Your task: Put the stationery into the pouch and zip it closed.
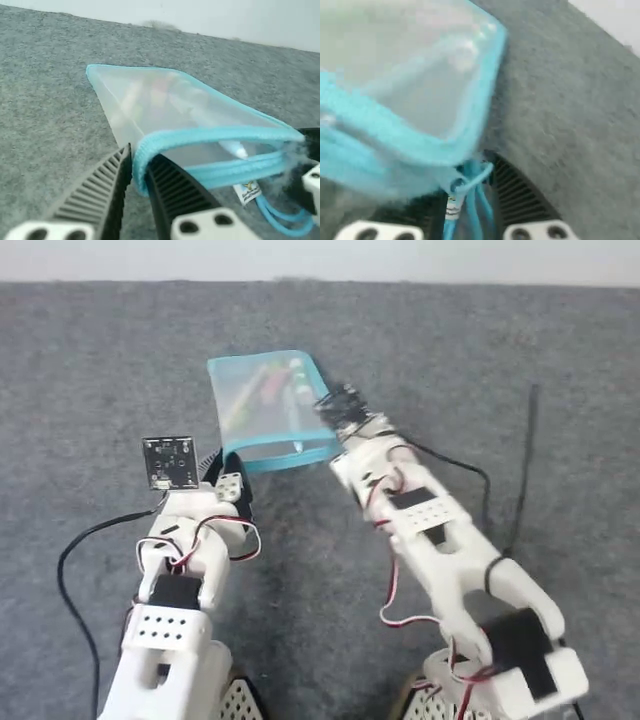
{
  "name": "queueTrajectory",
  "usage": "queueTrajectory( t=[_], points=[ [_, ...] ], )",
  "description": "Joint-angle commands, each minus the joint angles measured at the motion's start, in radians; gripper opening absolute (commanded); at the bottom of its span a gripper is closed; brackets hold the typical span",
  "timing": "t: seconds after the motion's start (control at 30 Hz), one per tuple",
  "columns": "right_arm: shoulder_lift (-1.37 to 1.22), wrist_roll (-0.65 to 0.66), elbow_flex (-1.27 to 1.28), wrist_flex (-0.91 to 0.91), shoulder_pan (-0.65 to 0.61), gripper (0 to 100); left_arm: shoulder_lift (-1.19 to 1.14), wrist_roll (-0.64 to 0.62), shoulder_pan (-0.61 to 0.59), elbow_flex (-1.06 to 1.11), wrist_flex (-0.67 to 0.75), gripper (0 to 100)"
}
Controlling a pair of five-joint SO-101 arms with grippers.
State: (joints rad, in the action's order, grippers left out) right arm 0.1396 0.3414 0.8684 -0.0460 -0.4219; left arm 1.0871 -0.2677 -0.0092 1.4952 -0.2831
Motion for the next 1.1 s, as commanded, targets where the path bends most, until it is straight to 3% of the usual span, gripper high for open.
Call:
queueTrajectory(
  t=[0.0, 0.23, 0.4, 0.63, 0.93, 1.07],
  points=[
    [0.219, 0.012, -0.005, -0.173, 0.101, 1.3, -0.002, 0.008, 0.012, -0.044, 0.034, 1],
    [0.526, 0.049, -0.008, -0.742, 0.116, 21.0, -0.002, 0.008, 0.012, -0.045, 0.034, 1],
    [0.650, 0.097, -0.008, -0.865, 0.010, 30.4, -0.002, 0.008, 0.012, -0.048, 0.035, 1],
    [0.639, -0.077, -0.012, -0.816, -0.137, 30.3, -0.002, 0.008, 0.012, -0.047, 0.035, 1],
    [0.478, -0.404, -0.015, -0.561, -0.150, 30.3, -0.002, 0.008, 0.012, -0.047, 0.035, 1],
    [0.423, -0.462, -0.015, -0.453, -0.145, 30.3, -0.002, 0.008, 0.012, -0.045, 0.035, 1]
  ],
)
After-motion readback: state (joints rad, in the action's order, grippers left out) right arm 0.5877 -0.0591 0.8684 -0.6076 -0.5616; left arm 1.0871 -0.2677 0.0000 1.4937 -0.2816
